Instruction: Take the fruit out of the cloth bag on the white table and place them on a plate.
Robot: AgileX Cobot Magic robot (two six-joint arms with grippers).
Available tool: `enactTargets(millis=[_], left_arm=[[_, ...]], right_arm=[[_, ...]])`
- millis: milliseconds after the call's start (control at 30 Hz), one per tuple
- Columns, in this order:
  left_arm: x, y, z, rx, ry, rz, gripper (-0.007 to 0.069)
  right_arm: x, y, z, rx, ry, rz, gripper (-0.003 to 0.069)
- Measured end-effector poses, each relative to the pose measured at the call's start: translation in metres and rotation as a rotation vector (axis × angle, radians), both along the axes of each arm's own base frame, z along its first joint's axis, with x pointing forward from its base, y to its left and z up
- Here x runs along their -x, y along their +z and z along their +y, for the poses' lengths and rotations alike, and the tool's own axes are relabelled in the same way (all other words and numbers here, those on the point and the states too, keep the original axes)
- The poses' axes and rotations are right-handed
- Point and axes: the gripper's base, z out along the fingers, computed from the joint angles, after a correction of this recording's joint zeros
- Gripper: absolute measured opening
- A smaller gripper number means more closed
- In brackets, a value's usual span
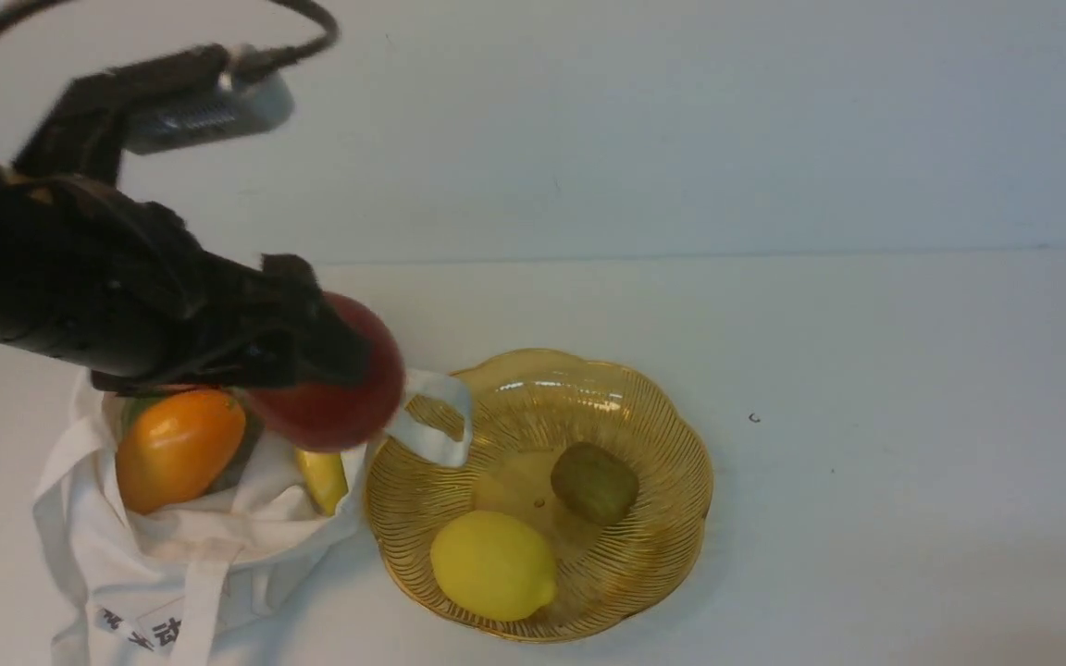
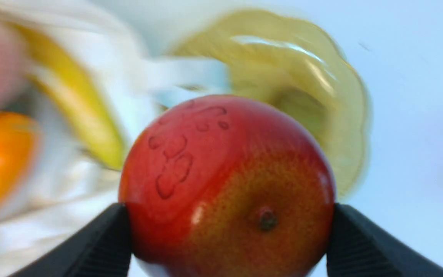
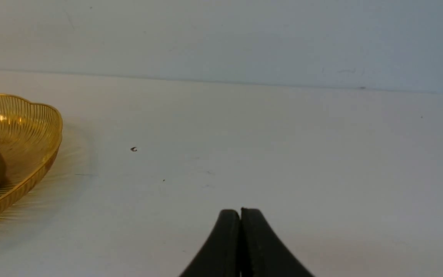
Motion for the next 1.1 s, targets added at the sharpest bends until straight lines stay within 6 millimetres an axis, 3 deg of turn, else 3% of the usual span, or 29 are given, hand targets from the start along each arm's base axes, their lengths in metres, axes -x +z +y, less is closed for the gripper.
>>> enactTargets(millis=[100,267,367,533,800,1100], left_arm=[[-0.013,-0.033,-0.04,-0.034,-0.107,0.058,0.0589],[-0.039,-0.085,-0.078,-0.087,-0.145,0.067,0.0589],[-0.055,-0.107,-0.092,-0.078,-0.122,0.038,0.0585],[-0.061,-0.129,-0.101,-0.105,-0.15,0.079,0.058],[-0.06,-0.116,-0.103,-0.085,-0.168,0.044,0.0682],[-0.056,-0.067,-0.101,-0.028,-0.175,-0.075,0.0685]], right_arm=[[0.0,0.0,0.0,0.0,0.0,0.0,-0.0015],[0.0,0.0,0.0,0.0,0.0,0.0,-0.0015],[0.0,0.0,0.0,0.0,0.0,0.0,-0.0015],[0.0,0.0,0.0,0.0,0.0,0.0,-0.0015],[0.0,0.0,0.0,0.0,0.0,0.0,-0.0015],[0.0,0.0,0.0,0.0,0.0,0.0,-0.0015]])
